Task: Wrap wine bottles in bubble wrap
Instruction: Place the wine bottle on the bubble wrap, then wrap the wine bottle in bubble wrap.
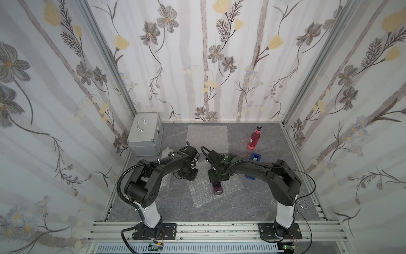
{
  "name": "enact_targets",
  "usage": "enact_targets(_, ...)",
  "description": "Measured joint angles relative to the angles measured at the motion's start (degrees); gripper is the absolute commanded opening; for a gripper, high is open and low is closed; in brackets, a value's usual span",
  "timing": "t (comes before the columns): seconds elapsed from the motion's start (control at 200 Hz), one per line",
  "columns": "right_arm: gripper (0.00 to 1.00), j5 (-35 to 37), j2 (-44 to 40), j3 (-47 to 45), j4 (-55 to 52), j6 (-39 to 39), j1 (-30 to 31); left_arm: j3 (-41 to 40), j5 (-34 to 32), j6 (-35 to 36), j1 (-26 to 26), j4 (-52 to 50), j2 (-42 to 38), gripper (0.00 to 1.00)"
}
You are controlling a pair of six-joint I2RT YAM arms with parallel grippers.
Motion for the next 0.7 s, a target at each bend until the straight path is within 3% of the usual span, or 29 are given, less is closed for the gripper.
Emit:
enact_targets(0.085,0.33,-0.1,-0.2,-0.1,0.2,-0.2,0.4,0.3,-0.5,1.3,0.0,-0.1,0.8,0.24)
enact_targets(0.18,0.26,0.1,-1.3,-0.7,-0.1,-0.2,0.7,0.9,-1.1,2.7,0.0,-0.6,1.8,0.24)
enact_targets(0.465,0.23,0.0,-8.2,-0.2,-4.9,-1.7,1.0,1.5,-7.8,8.4,1.1,0.0,1.2,0.29)
enact_targets(0.595,0.22,0.1,-8.5,0.6,-5.6,-2.0,0.9,2.0,-10.6,11.5,1.7,-0.2,1.1,0.38)
enact_targets(0.7,0.22,0.2,-6.7,2.0,-5.2,-2.3,0.4,4.7,-11.6,13.2,1.6,-2.1,0.8,0.55)
